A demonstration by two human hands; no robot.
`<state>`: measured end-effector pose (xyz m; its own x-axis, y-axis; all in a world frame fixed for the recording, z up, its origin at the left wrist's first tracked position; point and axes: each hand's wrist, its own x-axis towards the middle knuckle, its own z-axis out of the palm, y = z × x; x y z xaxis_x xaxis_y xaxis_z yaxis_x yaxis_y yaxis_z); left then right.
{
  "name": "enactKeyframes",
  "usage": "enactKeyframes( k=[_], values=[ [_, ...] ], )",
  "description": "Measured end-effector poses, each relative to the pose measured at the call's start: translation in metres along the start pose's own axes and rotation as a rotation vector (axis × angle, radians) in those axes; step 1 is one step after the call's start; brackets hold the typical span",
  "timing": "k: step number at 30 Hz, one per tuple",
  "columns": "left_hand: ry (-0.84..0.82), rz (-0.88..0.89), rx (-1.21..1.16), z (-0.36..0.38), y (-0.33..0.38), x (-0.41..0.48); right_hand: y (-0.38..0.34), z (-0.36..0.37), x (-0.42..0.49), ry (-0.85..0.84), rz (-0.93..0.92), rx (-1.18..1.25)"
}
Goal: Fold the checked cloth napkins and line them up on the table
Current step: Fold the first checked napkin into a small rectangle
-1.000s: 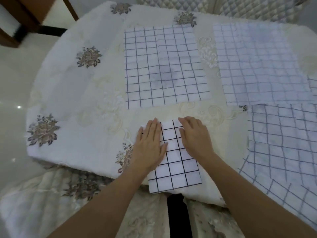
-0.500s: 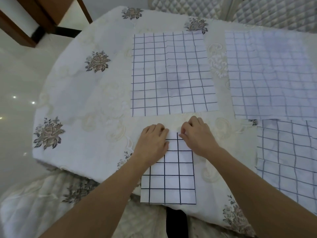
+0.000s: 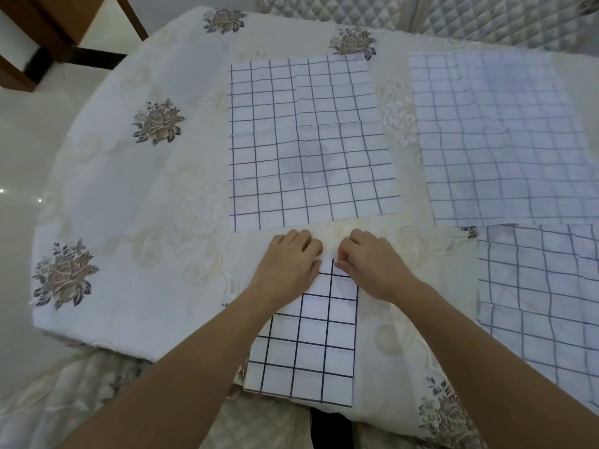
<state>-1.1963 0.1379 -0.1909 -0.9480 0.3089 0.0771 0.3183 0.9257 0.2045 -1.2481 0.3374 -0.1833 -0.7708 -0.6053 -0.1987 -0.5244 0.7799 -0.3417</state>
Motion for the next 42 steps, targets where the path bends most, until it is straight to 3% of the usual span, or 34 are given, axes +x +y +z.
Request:
enactKeyframes(
  k=[11,16,20,26,35,38,42],
  values=[
    [-0.042,-0.034,0.023,-0.007,0.011,0.013,0.010,-0.009,0.006,0.454,0.209,-0.043],
    [-0.076,-0.124,0.000,0.017,0.032,-0.023,-0.028,0.045,-0.027,0.288,0.252,-0.023],
    [-0.106,-0.134,0.036,0.029,0.035,-0.029,-0.024,0.059,-0.031,0.253,0.257,-0.096],
    [-0.137,-0.179,0.043,0.020,0.046,-0.061,-0.034,0.060,-0.062,0.328,0.266,-0.088],
    [-0.141,-0.143,0.025,0.016,0.044,-0.069,-0.041,0.065,-0.075,0.277,0.271,-0.076],
    [-0.062,-0.109,0.016,0.004,0.030,-0.041,-0.032,0.038,-0.058,0.347,0.275,-0.045],
    [-0.006,-0.014,0.041,-0.003,0.006,0.013,-0.006,0.004,-0.009,0.354,0.139,-0.082]
  ],
)
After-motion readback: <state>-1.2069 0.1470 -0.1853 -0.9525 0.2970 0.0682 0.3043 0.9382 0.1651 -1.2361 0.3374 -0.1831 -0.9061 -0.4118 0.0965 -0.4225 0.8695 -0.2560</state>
